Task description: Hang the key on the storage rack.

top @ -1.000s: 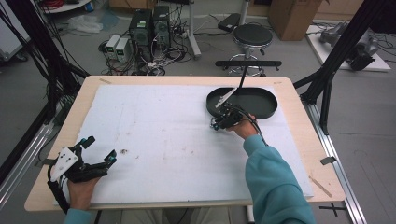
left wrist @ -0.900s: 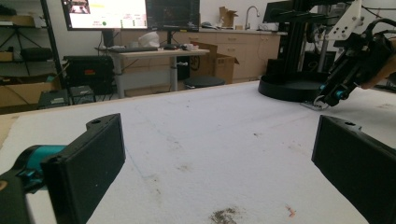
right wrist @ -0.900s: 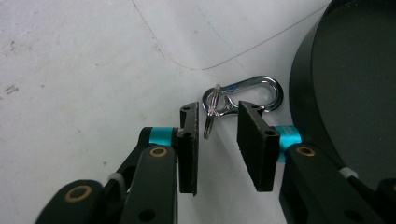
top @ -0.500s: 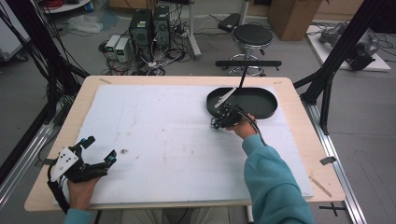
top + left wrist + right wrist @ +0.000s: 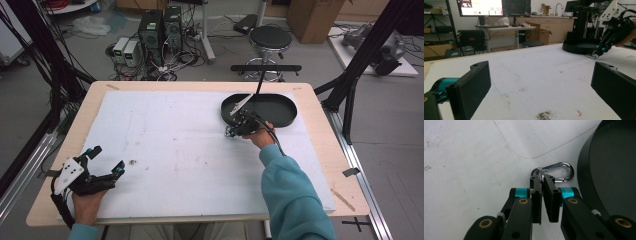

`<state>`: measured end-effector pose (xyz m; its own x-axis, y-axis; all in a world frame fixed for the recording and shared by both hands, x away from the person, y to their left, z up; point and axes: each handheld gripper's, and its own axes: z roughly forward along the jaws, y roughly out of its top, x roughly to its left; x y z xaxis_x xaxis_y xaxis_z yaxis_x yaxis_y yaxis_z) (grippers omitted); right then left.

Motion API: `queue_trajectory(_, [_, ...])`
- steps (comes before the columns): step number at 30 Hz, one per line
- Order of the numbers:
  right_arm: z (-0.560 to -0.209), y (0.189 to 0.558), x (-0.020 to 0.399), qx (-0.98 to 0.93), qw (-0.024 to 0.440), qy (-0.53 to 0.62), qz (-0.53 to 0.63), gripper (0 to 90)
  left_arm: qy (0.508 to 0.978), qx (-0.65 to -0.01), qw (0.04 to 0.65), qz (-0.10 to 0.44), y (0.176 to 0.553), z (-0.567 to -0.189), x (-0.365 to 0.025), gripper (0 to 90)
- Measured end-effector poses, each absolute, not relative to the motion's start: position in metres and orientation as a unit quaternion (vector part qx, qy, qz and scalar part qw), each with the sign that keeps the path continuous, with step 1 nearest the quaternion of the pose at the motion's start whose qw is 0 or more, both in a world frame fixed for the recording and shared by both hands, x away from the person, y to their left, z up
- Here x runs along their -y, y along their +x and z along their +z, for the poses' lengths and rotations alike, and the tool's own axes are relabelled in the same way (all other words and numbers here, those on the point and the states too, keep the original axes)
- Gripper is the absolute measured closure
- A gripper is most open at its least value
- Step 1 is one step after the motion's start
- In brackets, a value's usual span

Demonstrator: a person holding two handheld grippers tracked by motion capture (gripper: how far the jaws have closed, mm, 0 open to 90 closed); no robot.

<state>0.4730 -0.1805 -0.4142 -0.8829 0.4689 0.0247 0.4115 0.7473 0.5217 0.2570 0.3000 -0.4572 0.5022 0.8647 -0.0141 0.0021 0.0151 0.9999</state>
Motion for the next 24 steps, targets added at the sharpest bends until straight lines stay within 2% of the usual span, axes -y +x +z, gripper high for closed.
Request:
queue_trajectory(13, [-0.409, 0.472, 0.182, -0.931, 0.048, 0.239, 0.272, 88.7, 0.608, -0.356, 0.618, 0.349, 0.257, -0.457, -0.3, 3.1])
queue_trajectory(24, [-0.378, 0.467, 0.206, -0.896, 0.051, 0.262, 0.354, 88.7, 0.608, -0.356, 0.618, 0.35, 0.257, -0.457, -0.3, 3.1])
